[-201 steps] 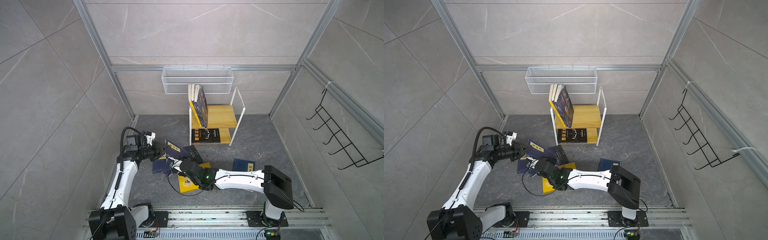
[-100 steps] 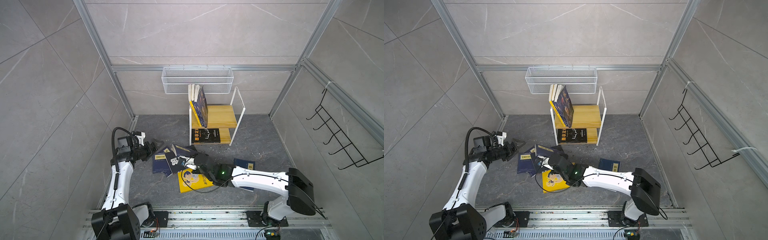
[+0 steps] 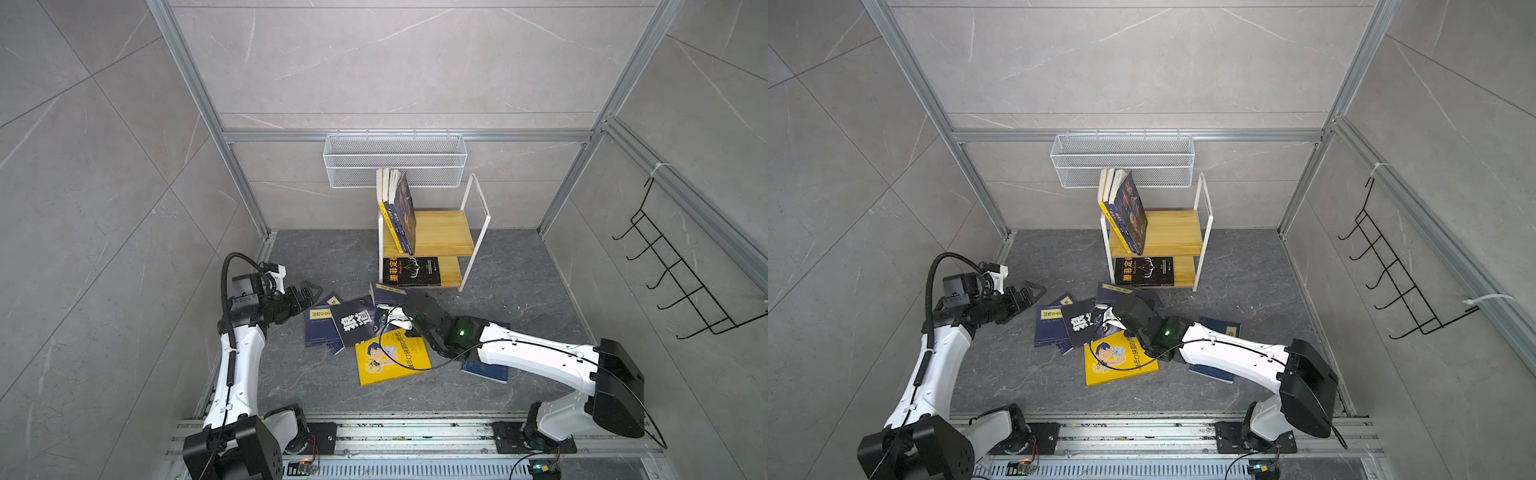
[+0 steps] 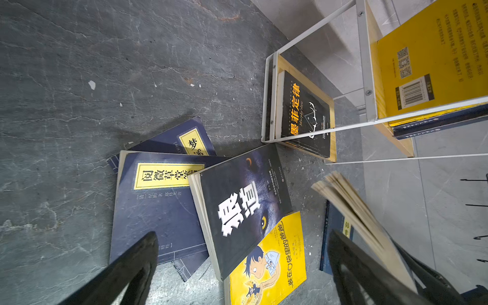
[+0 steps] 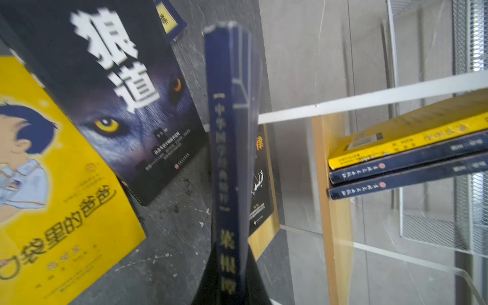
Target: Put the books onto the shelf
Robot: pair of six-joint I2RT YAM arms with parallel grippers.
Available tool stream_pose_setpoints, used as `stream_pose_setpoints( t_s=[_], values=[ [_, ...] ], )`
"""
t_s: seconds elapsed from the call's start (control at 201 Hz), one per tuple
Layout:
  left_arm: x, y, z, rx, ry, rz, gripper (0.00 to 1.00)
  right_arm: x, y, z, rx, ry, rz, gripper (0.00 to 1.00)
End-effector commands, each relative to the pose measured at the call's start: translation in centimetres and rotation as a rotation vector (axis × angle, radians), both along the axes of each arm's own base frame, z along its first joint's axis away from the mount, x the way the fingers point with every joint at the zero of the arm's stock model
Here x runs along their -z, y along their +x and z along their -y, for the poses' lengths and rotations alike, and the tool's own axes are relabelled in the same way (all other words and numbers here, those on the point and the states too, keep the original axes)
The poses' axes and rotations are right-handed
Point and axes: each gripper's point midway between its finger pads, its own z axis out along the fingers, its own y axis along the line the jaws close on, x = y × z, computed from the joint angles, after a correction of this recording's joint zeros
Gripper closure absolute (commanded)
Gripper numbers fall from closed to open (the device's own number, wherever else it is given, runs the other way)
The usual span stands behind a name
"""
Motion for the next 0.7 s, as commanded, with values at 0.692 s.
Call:
stream_pose_setpoints(
  t_s=[0.692],
  values=[
    [-2.3, 0.1, -0.5, -0.010, 0.038, 0.079, 0.00, 2.0, 7.7, 3.2, 0.077, -0.103, 0.122, 1.00]
  ],
)
